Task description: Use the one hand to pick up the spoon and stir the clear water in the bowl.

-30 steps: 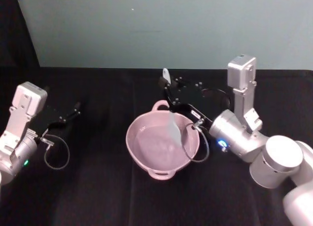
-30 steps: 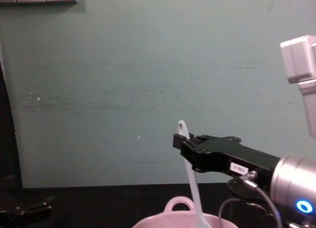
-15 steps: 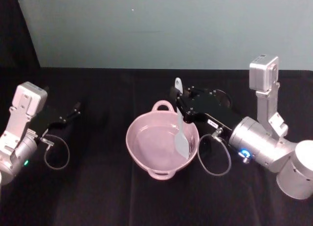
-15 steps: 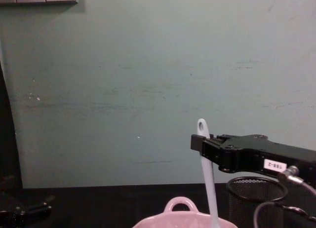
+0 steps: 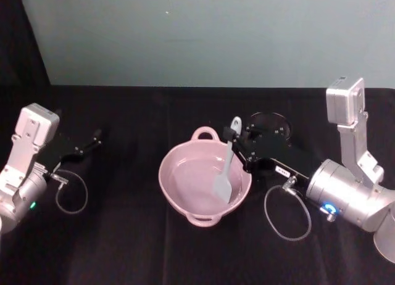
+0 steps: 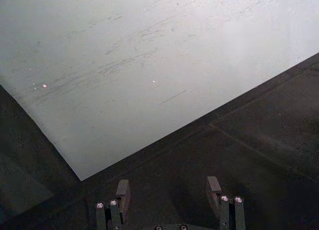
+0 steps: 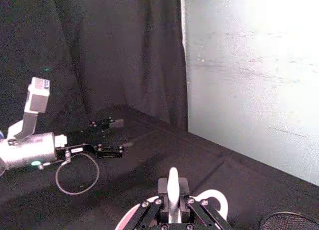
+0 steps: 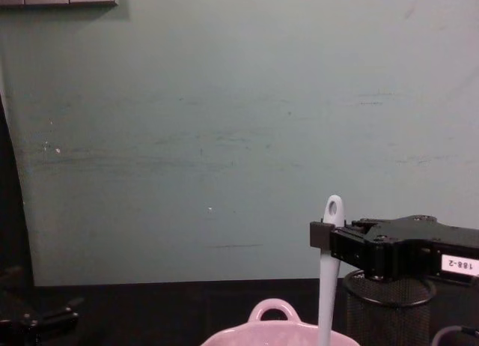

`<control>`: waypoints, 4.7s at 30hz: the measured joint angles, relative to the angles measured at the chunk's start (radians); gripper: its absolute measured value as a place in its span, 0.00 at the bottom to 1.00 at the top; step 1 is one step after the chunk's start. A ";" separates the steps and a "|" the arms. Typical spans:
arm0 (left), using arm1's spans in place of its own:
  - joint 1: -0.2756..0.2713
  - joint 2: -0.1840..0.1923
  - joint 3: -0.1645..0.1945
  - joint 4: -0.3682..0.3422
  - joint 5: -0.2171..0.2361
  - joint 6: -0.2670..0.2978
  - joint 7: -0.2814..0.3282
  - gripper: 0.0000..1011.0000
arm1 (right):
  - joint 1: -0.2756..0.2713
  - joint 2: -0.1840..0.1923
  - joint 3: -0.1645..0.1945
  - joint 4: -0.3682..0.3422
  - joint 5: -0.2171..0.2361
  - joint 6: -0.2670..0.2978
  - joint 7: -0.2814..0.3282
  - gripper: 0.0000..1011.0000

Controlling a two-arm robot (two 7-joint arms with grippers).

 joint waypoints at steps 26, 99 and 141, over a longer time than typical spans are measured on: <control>0.000 0.000 0.000 0.000 0.000 0.000 0.000 1.00 | 0.092 -0.095 -0.108 0.135 0.021 -0.076 0.023 0.12; 0.000 0.000 0.000 0.000 0.000 0.000 0.000 1.00 | 0.210 -0.197 -0.132 0.327 -0.065 -0.173 0.033 0.12; 0.000 0.000 0.000 0.000 0.000 0.000 0.000 1.00 | 0.134 -0.173 -0.104 0.209 -0.033 -0.162 0.036 0.12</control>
